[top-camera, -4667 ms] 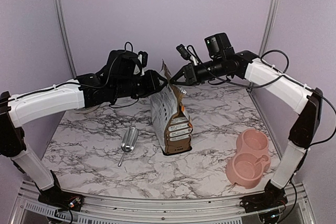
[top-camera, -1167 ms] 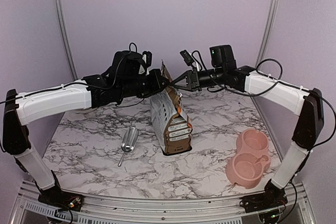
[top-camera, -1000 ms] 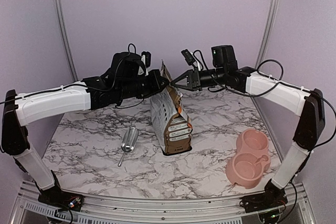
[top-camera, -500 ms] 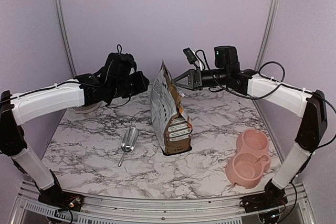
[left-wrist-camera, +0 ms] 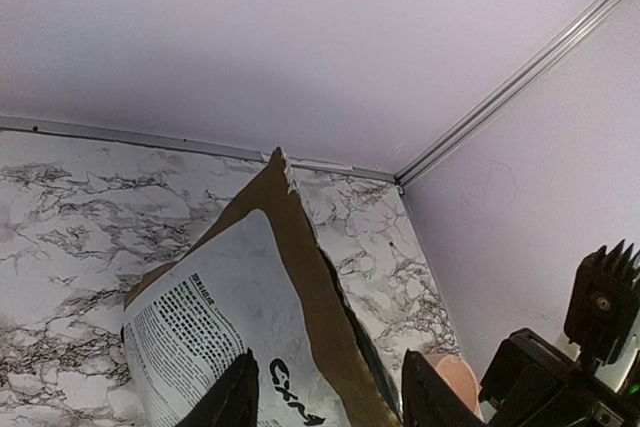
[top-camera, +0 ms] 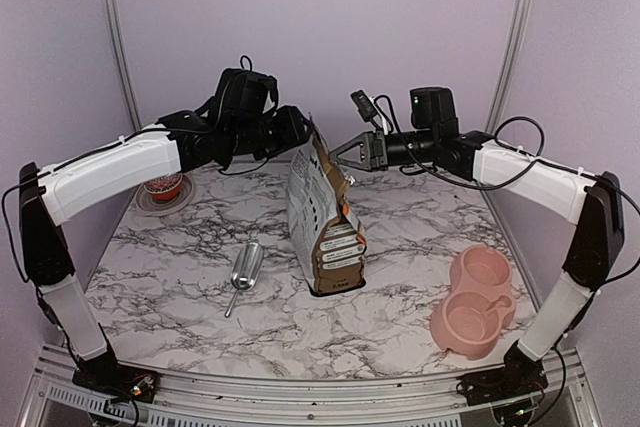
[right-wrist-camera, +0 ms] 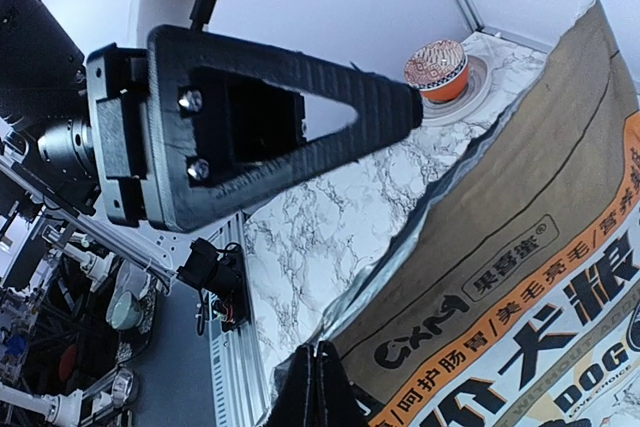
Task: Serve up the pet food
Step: Open the seal of the pet food bag.
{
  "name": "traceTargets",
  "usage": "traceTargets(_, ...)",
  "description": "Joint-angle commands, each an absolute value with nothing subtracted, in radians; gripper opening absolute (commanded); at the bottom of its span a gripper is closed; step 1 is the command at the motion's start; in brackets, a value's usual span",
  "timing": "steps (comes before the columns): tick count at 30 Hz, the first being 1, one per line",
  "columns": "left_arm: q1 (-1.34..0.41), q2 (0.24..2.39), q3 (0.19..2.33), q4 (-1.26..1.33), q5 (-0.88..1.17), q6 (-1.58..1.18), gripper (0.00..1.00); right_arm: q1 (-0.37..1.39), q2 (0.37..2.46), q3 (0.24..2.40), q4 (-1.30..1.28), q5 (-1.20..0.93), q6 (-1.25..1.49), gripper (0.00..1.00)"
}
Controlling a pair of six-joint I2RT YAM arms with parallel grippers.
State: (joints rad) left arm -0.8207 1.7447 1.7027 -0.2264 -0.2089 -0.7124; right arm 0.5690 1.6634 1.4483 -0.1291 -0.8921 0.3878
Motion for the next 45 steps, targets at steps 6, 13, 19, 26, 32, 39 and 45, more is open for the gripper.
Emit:
traceTargets(6, -0.821, 1.807, 1.783, -0.351, -0.141, -0.721, 0.45, 0.563, 1.632, 1.454, -0.164, -0.94, 0.349, 0.0)
traceTargets(13, -0.826, 1.814, 1.796, -0.353, -0.142, -0.718, 0.45, 0.564, 1.634, 1.453, -0.166, -0.944, 0.344, 0.0)
traceTargets(19, -0.836, 1.788, 1.796, -0.355, -0.179, -0.717, 0.46, 0.564, 1.643, 1.45, -0.181, -0.926, 0.336, 0.0)
traceTargets(26, -0.841, 1.791, 1.798, -0.355, -0.179, -0.716, 0.46, 0.564, 1.649, 1.453, -0.187, -0.916, 0.332, 0.0)
traceTargets(32, -0.848, 1.772, 1.792, -0.355, -0.206, -0.715, 0.46, 0.563, 1.655, 1.454, -0.203, -0.892, 0.321, 0.0)
traceTargets(39, -0.851, 1.769, 1.79, -0.356, -0.21, -0.716, 0.46, 0.564, 1.658, 1.455, -0.204, -0.89, 0.321, 0.0)
traceTargets(45, -0.857, 1.759, 1.789, -0.357, -0.231, -0.715, 0.46, 0.564, 1.655, 1.46, -0.211, -0.884, 0.316, 0.0)
